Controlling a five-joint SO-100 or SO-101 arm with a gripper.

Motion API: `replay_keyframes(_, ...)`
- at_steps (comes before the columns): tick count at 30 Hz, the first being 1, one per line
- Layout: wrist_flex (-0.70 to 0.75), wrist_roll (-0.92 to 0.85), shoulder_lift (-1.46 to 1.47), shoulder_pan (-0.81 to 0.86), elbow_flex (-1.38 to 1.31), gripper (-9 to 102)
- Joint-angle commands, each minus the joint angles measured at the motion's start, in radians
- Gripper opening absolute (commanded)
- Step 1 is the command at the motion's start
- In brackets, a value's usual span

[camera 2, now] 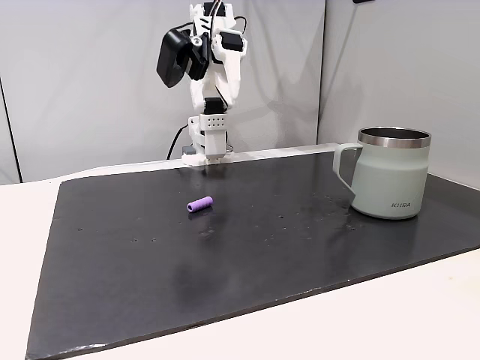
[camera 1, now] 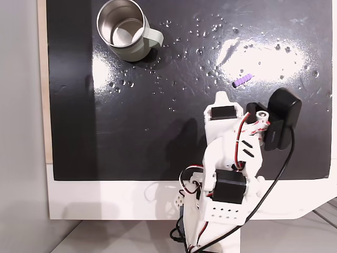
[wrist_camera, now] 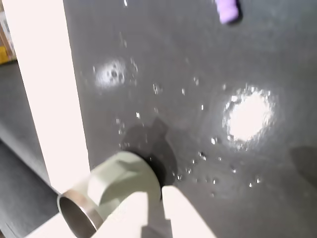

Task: Grasp a pengrip and put it in the cup.

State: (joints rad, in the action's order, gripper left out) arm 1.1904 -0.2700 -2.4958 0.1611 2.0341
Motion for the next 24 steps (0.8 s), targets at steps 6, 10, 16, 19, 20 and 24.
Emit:
replay_keyframes(6, 0.060, -0.130, 0.270, 0.156, -0.299, 0)
replay_keyframes(10, 0.066, -0.178, 0.449, 0.201, -0.397, 0)
replay_keyframes(16, 0.107, -0.230, 0.703, 0.225, -0.558, 0)
replay_keyframes(19, 0.143, -0.250, 0.816, 0.233, -0.644, 0)
replay_keyframes(20, 0.158, -0.258, 0.853, 0.236, -0.673, 0)
replay_keyframes(24, 0.222, -0.291, 0.999, 0.241, -0.785, 0)
